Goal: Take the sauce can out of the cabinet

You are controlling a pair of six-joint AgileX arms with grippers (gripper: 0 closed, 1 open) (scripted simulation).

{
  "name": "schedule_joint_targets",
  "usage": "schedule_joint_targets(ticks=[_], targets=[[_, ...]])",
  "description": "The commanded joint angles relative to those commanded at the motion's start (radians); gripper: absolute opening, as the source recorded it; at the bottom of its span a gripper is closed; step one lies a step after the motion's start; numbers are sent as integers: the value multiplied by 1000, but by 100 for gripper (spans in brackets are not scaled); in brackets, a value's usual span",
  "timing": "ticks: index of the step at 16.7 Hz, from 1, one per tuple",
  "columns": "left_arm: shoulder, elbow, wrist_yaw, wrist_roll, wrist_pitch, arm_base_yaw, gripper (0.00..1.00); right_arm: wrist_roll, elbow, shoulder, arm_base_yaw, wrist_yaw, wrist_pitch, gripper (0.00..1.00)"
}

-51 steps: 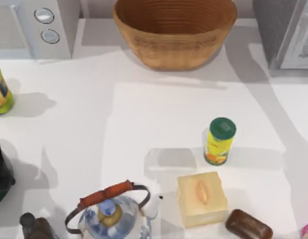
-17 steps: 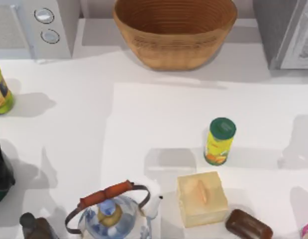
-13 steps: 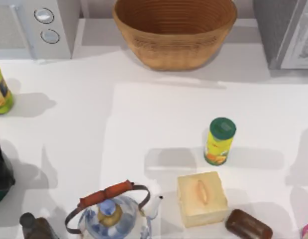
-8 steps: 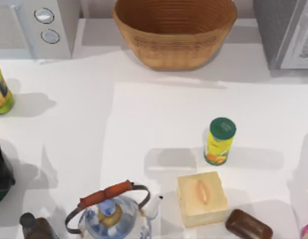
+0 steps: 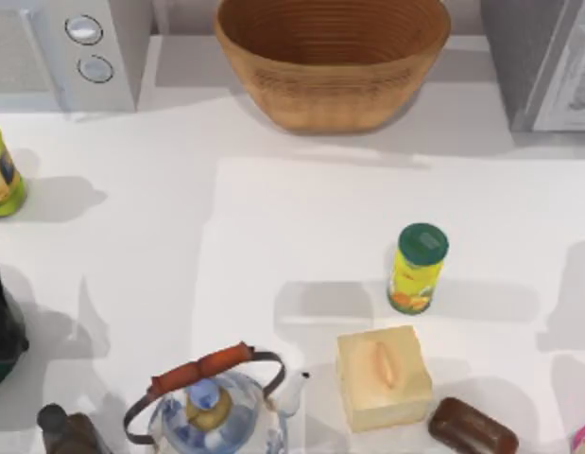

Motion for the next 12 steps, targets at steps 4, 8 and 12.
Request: schedule_joint_targets(ticks=[4,8,12], targets=[[0,0,0,0,0,0,100,4,103,253,88,-5,178,0],[0,0,0,0,0,0,100,7,228,616,213,-11,404,0],[0,0,0,0,0,0,100,9,359,1026,352,-18,649,0]])
